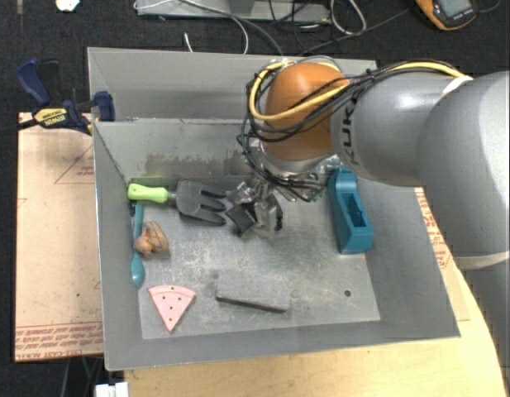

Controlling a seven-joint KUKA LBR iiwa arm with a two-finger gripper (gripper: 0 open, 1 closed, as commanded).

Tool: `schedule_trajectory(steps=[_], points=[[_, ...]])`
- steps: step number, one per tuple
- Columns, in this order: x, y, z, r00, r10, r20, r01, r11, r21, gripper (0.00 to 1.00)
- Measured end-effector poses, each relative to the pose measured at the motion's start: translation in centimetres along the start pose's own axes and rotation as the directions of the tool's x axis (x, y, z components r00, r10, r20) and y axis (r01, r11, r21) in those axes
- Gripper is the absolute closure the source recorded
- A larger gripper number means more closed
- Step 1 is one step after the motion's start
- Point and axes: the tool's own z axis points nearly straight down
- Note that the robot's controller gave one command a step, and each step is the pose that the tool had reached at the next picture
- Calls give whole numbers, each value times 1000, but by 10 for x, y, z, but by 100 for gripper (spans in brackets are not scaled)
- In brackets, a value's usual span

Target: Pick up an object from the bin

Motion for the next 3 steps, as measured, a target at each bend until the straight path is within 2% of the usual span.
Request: schedule_trajectory(steps=[1,3], points=[[0,0,0,1000,0,0,0,1000,0,100],[-6,16,-149,999,-42,-5,42,999,-6,100]])
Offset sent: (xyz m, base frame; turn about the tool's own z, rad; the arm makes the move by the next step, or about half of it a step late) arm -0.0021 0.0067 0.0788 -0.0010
